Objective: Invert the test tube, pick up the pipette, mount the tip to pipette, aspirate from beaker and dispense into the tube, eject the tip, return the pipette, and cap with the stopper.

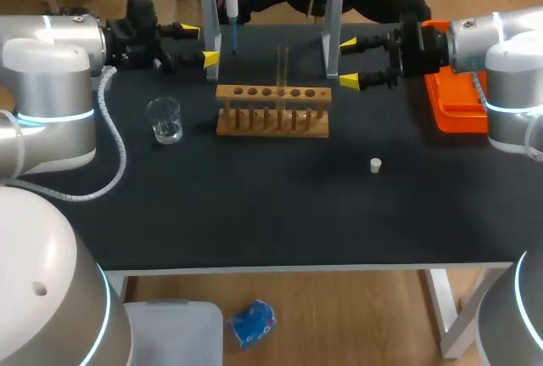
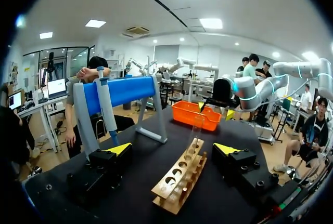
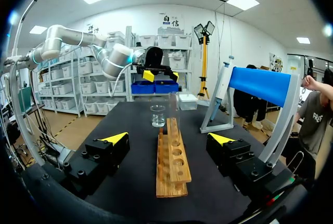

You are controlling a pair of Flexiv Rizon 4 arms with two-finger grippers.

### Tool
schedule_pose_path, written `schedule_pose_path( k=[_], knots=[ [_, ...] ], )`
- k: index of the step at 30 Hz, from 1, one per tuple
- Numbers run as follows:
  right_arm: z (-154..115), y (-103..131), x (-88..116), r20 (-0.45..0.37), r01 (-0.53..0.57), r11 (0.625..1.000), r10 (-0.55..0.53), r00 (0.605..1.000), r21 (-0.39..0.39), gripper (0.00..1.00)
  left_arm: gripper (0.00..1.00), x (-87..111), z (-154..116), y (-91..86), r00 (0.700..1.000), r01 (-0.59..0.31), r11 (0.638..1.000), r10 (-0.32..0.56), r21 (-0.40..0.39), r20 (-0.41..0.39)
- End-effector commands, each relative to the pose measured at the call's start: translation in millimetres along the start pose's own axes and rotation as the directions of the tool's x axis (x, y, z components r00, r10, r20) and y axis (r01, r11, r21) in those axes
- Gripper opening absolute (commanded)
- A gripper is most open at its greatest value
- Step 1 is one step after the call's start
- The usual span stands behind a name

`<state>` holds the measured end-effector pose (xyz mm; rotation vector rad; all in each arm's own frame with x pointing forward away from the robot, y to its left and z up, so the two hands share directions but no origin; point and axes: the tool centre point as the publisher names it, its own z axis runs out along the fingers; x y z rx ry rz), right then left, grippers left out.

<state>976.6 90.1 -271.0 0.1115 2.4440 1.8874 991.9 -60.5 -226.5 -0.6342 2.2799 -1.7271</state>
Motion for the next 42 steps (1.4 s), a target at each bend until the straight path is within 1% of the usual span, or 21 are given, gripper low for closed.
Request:
schedule_pose_path(
  k=[1,6,14,18,23,27,31,42],
  knots=[
    [-0.4,-0.1,0.1,0.000,0.000,1.000,0.000,1.000,0.001,1.00,1.00,-4.0,-2.2,1.5,1.000,0.010,1.000,-0.010,0.006,0.010],
    [-0.4,-0.1,0.1,0.000,0.000,1.000,0.000,1.000,0.001,1.00,1.00,-27.1,-25.1,11.7,0.995,0.042,0.999,-0.043,0.012,0.089],
    [-0.4,-0.1,0.1,0.000,0.000,1.000,0.000,1.000,0.001,1.00,1.00,-54.9,-71.0,22.6,0.976,0.057,0.998,-0.058,0.012,0.209],
    [-0.4,-0.1,0.1,0.000,0.000,1.000,0.000,1.000,0.001,1.00,1.00,-70.1,-99.0,32.4,0.954,0.082,0.996,-0.084,0.020,0.288],
    [-0.4,-0.1,0.1,0.000,0.000,1.000,0.000,1.000,0.001,1.00,1.00,-88.4,-129.6,49.0,0.914,0.122,0.992,-0.122,0.026,0.387],
    [-0.4,-0.1,0.1,0.000,0.000,1.000,0.000,1.000,0.001,1.00,1.00,-100.0,-147.2,62.4,0.888,0.146,0.989,-0.147,0.037,0.436],
    [-0.4,-0.1,0.1,0.000,0.000,1.000,0.000,1.000,0.001,1.00,1.00,-107.1,-156.7,73.5,0.860,0.167,0.985,-0.162,0.034,0.484],
    [-0.4,-0.1,0.1,0.000,0.000,1.000,0.000,1.000,0.001,1.00,1.00,-107.1,-156.7,73.5,0.860,0.167,0.985,-0.162,0.034,0.484]
  ],
)
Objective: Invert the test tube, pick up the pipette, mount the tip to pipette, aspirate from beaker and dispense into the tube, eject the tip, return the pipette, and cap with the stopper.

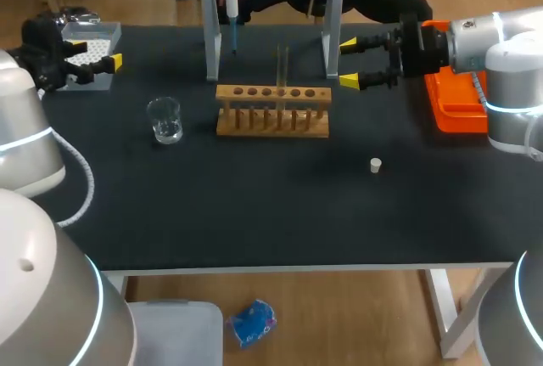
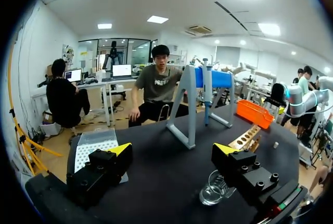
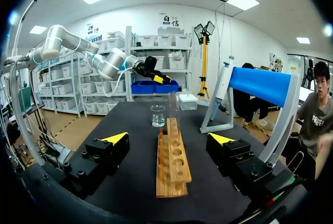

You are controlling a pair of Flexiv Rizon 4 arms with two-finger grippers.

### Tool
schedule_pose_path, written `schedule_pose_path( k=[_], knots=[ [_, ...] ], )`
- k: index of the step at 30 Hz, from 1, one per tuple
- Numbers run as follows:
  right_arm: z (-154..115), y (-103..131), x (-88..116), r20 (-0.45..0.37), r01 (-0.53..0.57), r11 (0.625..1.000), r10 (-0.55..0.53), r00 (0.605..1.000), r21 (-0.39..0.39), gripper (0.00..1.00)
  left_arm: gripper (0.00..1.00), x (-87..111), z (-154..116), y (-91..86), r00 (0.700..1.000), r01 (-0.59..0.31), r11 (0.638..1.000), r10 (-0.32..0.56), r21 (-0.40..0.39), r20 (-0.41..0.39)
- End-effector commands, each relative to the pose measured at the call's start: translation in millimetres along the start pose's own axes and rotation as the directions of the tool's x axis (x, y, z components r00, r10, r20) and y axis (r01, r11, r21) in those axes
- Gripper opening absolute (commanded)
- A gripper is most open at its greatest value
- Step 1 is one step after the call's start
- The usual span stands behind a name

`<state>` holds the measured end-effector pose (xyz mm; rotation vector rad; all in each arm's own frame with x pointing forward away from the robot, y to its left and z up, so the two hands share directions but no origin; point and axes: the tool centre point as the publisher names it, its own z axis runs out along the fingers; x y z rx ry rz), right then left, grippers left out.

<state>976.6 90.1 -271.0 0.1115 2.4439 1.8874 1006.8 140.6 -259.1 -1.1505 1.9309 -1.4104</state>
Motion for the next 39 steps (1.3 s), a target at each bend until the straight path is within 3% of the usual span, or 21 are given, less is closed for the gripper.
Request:
schedule_pose_path(
  k=[1,8,16,27,39],
  knots=[
    [-0.4,-0.1,0.1,-0.001,0.000,1.000,0.000,1.000,0.001,1.00,1.00,1.0,0.5,1.5,1.000,-0.001,1.000,0.001,0.006,0.005],
    [-0.4,-0.1,0.1,-0.001,0.000,1.000,0.000,1.000,0.001,1.00,1.00,-0.5,2.3,4.8,1.000,0.006,1.000,-0.006,0.003,0.001],
    [-0.4,-0.1,0.1,-0.001,0.000,1.000,0.000,1.000,0.001,1.00,1.00,-41.0,-8.9,15.9,0.997,0.028,1.000,-0.028,0.005,0.066],
    [-0.4,-0.1,0.1,-0.001,0.000,1.000,0.000,1.000,0.001,1.00,1.00,-81.6,-16.9,25.5,0.982,0.012,0.998,0.000,-0.064,0.187],
    [-0.4,-0.1,0.1,-0.001,0.000,1.000,0.000,1.000,0.001,1.00,1.00,-90.1,-16.2,30.4,0.976,0.035,0.998,-0.021,-0.060,0.215]
  ],
)
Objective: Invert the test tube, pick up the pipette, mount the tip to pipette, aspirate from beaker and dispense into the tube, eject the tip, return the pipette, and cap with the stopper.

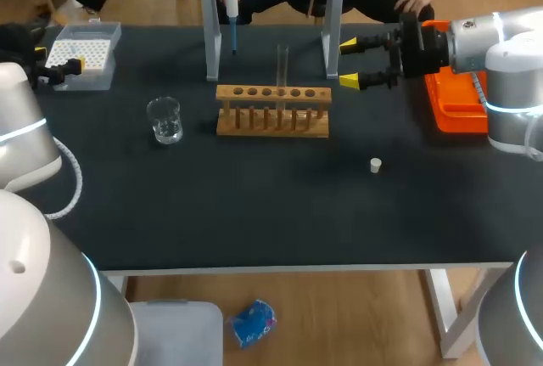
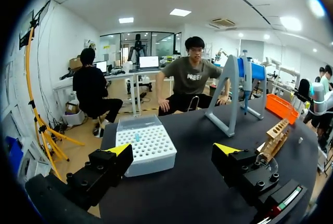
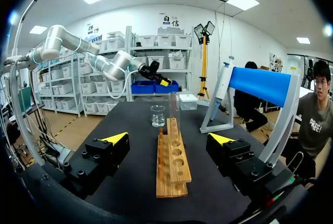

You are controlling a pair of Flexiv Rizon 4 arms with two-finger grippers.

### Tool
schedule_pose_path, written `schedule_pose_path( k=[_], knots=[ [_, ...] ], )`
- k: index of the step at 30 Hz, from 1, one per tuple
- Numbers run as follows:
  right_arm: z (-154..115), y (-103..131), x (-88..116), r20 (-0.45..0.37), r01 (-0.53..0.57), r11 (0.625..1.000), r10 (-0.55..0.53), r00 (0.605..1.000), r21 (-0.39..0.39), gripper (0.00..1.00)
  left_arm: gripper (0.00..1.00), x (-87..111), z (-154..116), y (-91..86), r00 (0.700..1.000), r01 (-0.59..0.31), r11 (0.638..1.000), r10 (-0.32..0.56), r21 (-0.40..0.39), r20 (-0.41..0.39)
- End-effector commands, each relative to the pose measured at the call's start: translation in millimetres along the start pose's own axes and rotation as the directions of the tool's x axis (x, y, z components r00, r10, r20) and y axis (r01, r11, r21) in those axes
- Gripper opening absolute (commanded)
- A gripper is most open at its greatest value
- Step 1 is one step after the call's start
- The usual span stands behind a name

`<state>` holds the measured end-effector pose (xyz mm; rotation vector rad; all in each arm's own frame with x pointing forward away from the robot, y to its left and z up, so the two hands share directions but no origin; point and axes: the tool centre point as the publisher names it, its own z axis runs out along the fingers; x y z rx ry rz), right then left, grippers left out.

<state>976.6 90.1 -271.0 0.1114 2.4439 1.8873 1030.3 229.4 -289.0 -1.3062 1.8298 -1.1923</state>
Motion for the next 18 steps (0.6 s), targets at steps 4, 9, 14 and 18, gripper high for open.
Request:
schedule_pose_path(
  k=[4,9,14,18],
  knots=[
    [-0.4,-0.1,0.0,-0.001,0.000,1.000,0.000,1.000,0.001,1.00,1.00,0.4,1.7,0.4,1.000,0.001,1.000,-0.001,0.003,0.003],
    [-0.4,-0.1,0.0,-0.001,0.000,1.000,0.000,1.000,0.001,1.00,1.00,0.4,1.7,0.4,1.000,0.001,1.000,-0.001,0.003,0.003],
    [-0.4,-0.1,0.0,-0.001,0.000,1.000,0.000,1.000,0.001,1.00,1.00,-3.9,7.7,1.3,1.000,0.012,1.000,-0.012,0.025,0.012],
    [-0.4,-0.1,0.0,-0.001,0.000,1.000,0.000,1.000,0.001,1.00,1.00,-12.2,22.9,3.9,0.999,0.009,0.999,-0.011,0.039,0.048]
  ],
)
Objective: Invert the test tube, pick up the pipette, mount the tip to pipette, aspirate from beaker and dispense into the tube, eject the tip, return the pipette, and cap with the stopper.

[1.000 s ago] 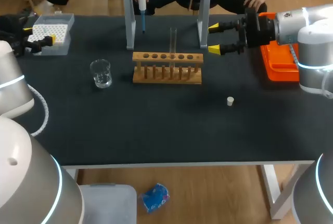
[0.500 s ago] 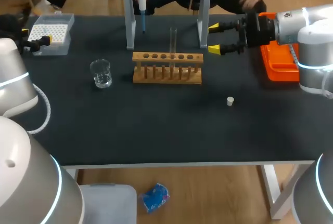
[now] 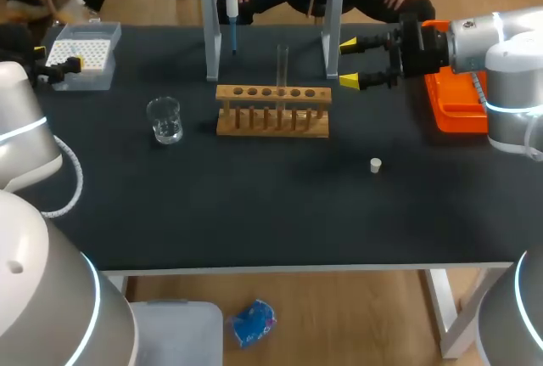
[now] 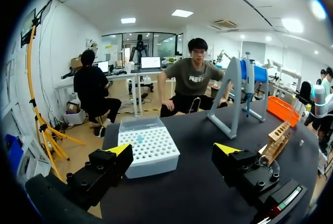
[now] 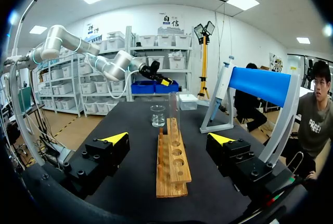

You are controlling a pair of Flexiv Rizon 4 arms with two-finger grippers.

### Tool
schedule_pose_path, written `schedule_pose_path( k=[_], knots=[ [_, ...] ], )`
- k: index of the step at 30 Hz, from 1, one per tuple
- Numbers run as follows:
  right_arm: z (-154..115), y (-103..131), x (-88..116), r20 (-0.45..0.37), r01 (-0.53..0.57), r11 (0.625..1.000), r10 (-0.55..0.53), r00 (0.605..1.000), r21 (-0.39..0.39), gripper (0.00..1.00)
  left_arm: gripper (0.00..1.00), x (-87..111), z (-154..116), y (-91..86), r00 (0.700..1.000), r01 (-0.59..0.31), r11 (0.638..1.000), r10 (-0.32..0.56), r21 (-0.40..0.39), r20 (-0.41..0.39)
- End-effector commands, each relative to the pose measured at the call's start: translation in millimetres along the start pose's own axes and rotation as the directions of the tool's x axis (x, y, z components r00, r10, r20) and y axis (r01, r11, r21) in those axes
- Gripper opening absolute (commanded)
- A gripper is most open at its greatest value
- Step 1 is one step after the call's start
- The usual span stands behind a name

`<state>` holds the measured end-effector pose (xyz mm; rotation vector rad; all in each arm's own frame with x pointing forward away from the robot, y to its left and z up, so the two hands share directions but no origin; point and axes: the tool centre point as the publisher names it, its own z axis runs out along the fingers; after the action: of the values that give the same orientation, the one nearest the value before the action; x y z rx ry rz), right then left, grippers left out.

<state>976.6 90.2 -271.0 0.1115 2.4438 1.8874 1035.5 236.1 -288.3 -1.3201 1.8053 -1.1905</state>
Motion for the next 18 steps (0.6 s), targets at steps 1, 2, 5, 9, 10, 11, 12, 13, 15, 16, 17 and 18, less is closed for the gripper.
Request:
schedule_pose_path(
  k=[1,2,5,9,10,11,12,13,15,16,17,18],
  knots=[
    [-0.5,-0.1,0.0,-0.001,0.000,1.000,0.000,1.000,0.001,1.00,1.00,-6.0,24.7,7.0,0.999,-0.008,1.000,0.007,0.027,0.041],
    [-0.5,-0.1,0.0,-0.001,0.000,1.000,0.000,1.000,0.001,1.00,1.00,-8.5,27.9,8.2,0.999,-0.004,1.000,0.002,0.027,0.050],
    [-0.5,-0.1,0.0,-0.001,0.000,1.000,0.000,1.000,0.001,1.00,1.00,-15.7,38.3,11.0,0.996,-0.007,1.000,0.005,0.024,0.088],
    [-0.5,-0.1,0.0,-0.001,0.000,1.000,0.000,1.000,0.001,1.00,1.00,-25.6,51.5,13.2,0.989,0.002,1.000,-0.004,0.015,0.146],
    [-0.5,-0.1,0.0,-0.001,0.000,1.000,0.000,1.000,0.001,1.00,1.00,-27.4,54.5,13.5,0.988,0.003,1.000,-0.005,0.010,0.153],
    [-0.5,-0.1,0.0,-0.001,0.000,1.000,0.000,1.000,0.001,1.00,1.00,-28.6,57.4,13.5,0.988,0.004,1.000,-0.006,0.010,0.155],
    [-0.5,-0.1,0.0,-0.001,0.000,1.000,0.000,1.000,0.001,1.00,1.00,-29.6,60.1,13.3,0.986,0.003,1.000,-0.005,0.011,0.165],
    [-0.5,-0.1,0.0,-0.001,0.000,1.000,0.000,1.000,0.001,1.00,1.00,-30.6,62.9,13.4,0.986,0.003,1.000,-0.005,0.009,0.169],
    [-0.5,-0.1,0.0,-0.001,0.000,1.000,0.000,1.000,0.001,1.00,1.00,-31.4,68.1,12.7,0.986,0.008,1.000,-0.010,0.009,0.168],
    [-0.5,-0.1,0.0,-0.001,0.000,1.000,0.000,1.000,0.001,1.00,1.00,-31.1,70.8,12.4,0.986,0.008,1.000,-0.009,0.008,0.169],
    [-0.5,-0.1,0.0,-0.001,0.000,1.000,0.000,1.000,0.001,1.00,1.00,-31.3,73.3,12.0,0.986,0.008,1.000,-0.009,0.007,0.169],
    [-0.5,-0.1,0.0,-0.001,0.000,1.000,0.000,1.000,0.001,1.00,1.00,-31.9,76.0,11.4,0.985,0.014,1.000,-0.014,0.005,0.173]
  ],
)
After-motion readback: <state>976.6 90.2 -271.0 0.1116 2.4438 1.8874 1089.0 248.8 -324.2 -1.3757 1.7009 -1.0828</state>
